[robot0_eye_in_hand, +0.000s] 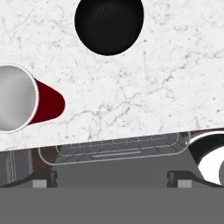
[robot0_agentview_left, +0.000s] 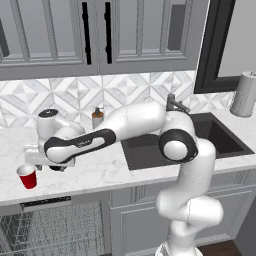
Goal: Pick up the cup and bowl from the counter, place them in the dishwasher, and close the dishwasher door.
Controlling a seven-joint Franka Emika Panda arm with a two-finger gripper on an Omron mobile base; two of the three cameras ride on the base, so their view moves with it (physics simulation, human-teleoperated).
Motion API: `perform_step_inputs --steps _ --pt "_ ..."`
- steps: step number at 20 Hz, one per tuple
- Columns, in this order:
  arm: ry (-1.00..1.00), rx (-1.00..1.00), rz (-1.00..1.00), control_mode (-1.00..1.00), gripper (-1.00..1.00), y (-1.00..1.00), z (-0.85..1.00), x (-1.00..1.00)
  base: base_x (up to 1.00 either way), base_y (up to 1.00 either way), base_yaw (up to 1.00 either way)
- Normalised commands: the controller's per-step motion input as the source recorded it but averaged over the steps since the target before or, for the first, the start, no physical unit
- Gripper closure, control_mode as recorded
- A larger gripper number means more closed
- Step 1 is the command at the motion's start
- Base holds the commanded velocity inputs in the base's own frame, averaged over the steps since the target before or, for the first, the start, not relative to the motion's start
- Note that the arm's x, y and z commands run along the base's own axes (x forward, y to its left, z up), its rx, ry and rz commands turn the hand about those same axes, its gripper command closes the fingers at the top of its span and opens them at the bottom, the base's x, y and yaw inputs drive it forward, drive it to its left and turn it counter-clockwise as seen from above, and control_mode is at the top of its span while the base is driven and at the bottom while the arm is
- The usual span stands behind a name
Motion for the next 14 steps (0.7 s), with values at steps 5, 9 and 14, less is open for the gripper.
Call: perform_step_inputs --steps 5,9,14 --pt "0.0 0.04 0.0 -1.0 -1.0 0.36 -0.27 0.23 0.0 0.0 0.0" --pt "0.0 -0.01 0.0 -1.0 -1.0 0.39 0.0 0.04 0.0 0.0 0.0" --pt "0.06 -0.07 -0.01 -1.0 -1.0 0.41 0.16 0.0 0.0 0.0 0.0"
